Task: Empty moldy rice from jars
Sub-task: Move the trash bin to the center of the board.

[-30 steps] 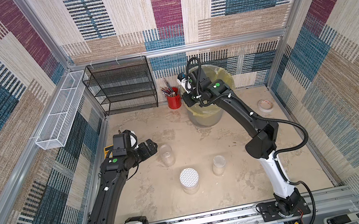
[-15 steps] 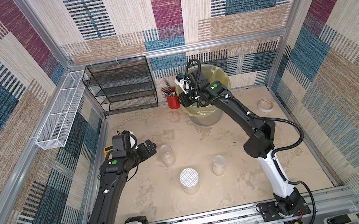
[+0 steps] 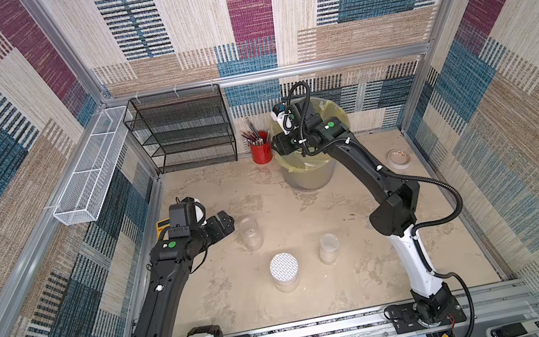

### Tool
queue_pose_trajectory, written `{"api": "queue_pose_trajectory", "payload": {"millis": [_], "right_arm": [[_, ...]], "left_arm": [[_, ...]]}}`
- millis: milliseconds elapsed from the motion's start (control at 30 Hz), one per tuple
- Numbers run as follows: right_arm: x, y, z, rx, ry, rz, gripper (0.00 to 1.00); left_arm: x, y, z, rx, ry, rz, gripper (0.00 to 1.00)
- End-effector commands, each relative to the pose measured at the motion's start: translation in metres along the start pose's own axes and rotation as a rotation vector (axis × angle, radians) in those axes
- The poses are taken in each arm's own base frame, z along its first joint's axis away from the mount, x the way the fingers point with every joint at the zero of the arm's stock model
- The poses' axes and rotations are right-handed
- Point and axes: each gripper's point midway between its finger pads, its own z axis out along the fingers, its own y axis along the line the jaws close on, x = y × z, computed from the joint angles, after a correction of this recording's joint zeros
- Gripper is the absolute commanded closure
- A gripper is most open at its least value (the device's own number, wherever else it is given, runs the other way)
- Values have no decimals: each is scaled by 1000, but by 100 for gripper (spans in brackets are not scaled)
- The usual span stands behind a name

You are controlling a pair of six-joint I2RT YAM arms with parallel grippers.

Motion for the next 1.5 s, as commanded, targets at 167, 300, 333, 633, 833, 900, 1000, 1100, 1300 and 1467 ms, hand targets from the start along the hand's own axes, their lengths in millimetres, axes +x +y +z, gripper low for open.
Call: {"api": "queue_pose_trajectory", "payload": {"millis": [167, 300, 333, 633, 833, 900, 1000, 1100, 1300, 1467], "right_arm": [[8, -15, -4, 52, 36, 2, 26], [2, -20, -8, 69, 13, -4, 12], [-3, -17, -13, 60, -1, -8, 5], [-36, -1, -65, 12, -108, -18, 1], [-46, -5, -108, 59, -160, 12, 1], [-45, -1, -127, 51, -179, 19, 1], [-35, 0, -153, 51, -204, 55, 1], [-14, 1, -190, 46, -256, 129, 0], [40, 10, -260, -27, -392, 261, 1], [102, 18, -269, -73, -294, 290, 1]], "left_arm": [[-2, 5, -3, -25, -23, 24, 1], [-7, 9, -7, -52, -55, 8, 1], [-8, 9, -9, -58, -63, 5, 1], [-26, 8, -28, -69, -169, 7, 1], [-30, -1, -47, -29, -216, -40, 1], [-25, -12, -48, 24, -174, -32, 1], [-18, -30, -47, 120, -110, -18, 1], [-12, -43, -48, 188, -69, 3, 1], [-2, -37, -60, 163, -70, 10, 1], [8, -30, -74, 144, -96, -27, 1]]}}
